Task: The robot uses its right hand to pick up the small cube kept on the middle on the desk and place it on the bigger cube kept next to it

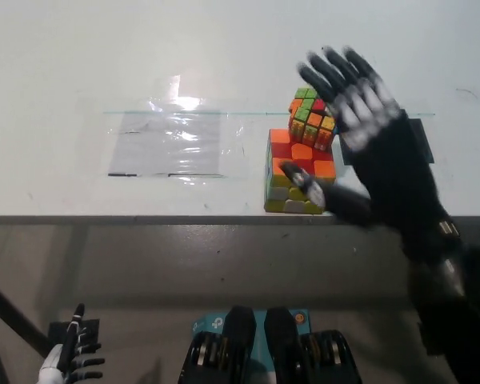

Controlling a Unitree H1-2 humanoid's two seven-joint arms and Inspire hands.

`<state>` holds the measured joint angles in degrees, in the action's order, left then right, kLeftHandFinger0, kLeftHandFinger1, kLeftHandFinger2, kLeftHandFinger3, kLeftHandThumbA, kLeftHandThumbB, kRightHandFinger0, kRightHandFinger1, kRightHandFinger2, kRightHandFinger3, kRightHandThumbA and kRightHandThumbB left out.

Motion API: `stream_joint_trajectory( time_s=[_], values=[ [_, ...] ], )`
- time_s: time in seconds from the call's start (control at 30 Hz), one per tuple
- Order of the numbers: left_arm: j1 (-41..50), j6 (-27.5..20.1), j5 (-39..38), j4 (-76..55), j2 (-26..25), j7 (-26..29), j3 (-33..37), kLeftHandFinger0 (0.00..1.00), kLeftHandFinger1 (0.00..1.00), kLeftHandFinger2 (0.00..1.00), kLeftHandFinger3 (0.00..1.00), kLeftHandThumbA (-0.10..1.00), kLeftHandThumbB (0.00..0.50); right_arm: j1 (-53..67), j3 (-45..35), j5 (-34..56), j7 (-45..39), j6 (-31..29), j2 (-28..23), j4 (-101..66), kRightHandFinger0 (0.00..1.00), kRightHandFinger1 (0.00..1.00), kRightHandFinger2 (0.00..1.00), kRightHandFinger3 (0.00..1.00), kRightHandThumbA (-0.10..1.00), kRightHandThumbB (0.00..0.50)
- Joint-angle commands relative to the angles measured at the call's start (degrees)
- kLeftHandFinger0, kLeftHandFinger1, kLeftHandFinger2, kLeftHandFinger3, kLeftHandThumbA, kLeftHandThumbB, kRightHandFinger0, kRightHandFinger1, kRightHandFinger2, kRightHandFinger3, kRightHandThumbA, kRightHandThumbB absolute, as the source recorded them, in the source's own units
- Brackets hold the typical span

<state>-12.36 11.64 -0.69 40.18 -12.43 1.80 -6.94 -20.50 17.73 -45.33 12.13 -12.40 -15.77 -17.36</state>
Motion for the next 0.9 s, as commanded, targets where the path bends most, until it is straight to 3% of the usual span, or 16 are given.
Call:
stream_joint_trajectory(
  time_s=[0.0,0.03,0.07,0.17,0.27,0.3,0.4,0.57,0.67,0.73,0.77,0.8,0.87],
  values=[
    [-0.5,-1.1,0.1,0.2,-0.8,1.2,-0.5,0.57,0.62,0.74,0.79,1.0,0.03,10.5,-3.8,3.6,-5.1,3.9,-1.2,-12.0,1.0,1.0,1.0,1.0,0.67,0.19],
    [-0.5,-1.1,0.0,0.2,-0.8,0.9,-0.6,0.58,0.63,0.75,0.8,1.0,0.027,13.2,-4.3,3.7,-4.3,3.8,-0.5,-12.4,1.0,1.0,1.0,1.0,0.64,0.176],
    [-0.5,-0.9,0.1,0.2,-0.8,1.0,-0.5,0.58,0.64,0.76,0.81,1.0,0.026,15.3,-4.9,4.4,-3.6,3.5,-0.1,-12.4,1.0,1.0,1.0,1.0,0.5,0.162],
    [-0.5,-0.3,0.4,-0.5,-0.9,1.1,-0.3,0.57,0.63,0.74,0.79,1.0,0.018,22.7,-8.0,6.3,0.3,2.1,2.3,-11.0,1.0,1.0,1.0,1.0,0.51,0.132],
    [-1.2,-2.1,0.4,1.5,-0.9,0.9,-0.1,0.53,0.58,0.7,0.79,1.0,0.024,27.6,-11.7,8.2,7.1,-2.1,6.0,-3.0,0.91,1.0,1.0,1.0,0.47,0.117],
    [-1.4,-1.9,0.3,1.6,-0.9,0.7,-0.1,0.58,0.66,0.77,0.83,1.0,0.031,28.2,-12.6,8.2,8.5,-3.1,6.7,-0.8,0.89,1.0,1.0,1.0,0.46,0.106],
    [-1.4,-1.1,0.3,0.8,-0.7,1.2,-0.3,0.57,0.62,0.73,0.81,1.0,0.038,28.7,-15.4,9.0,12.6,-6.2,9.3,7.0,0.82,1.0,1.0,1.0,0.32,0.118],
    [-1.6,-1.1,0.2,1.0,-0.5,1.4,-0.4,0.55,0.6,0.71,0.77,1.0,0.062,25.8,-18.6,9.7,18.4,-10.2,10.8,24.8,0.84,1.0,1.0,1.0,0.27,0.091],
    [-1.4,-1.2,0.2,0.8,-0.5,1.2,-0.3,0.52,0.59,0.7,0.74,1.0,0.061,23.3,-20.5,13.4,19.4,-11.0,11.9,33.8,0.87,0.96,1.0,1.0,0.27,0.101],
    [-1.8,-2.0,0.4,1.7,-0.3,1.4,-0.1,0.54,0.61,0.74,0.78,1.0,0.073,21.0,-23.9,23.5,14.5,-9.7,13.6,38.9,0.77,0.81,0.86,0.99,0.25,0.053],
    [-1.8,-1.5,0.5,1.2,-0.3,1.4,0.0,0.57,0.64,0.77,0.8,1.0,0.069,20.4,-24.8,26.2,13.2,-9.8,14.0,40.1,0.72,0.76,0.82,0.92,0.19,0.041],
    [-1.6,-1.3,0.4,1.0,-0.2,1.4,-0.2,0.59,0.65,0.78,0.81,1.0,0.071,20.0,-25.5,28.4,11.8,-9.9,14.2,40.7,0.66,0.73,0.8,0.91,0.15,0.027],
    [-1.7,-1.9,0.7,1.6,-0.3,1.4,0.1,0.59,0.65,0.76,0.79,1.0,0.071,19.3,-27.2,31.6,9.9,-7.0,15.0,41.5,0.65,0.74,0.81,0.91,0.11,0.028]
  ],
)
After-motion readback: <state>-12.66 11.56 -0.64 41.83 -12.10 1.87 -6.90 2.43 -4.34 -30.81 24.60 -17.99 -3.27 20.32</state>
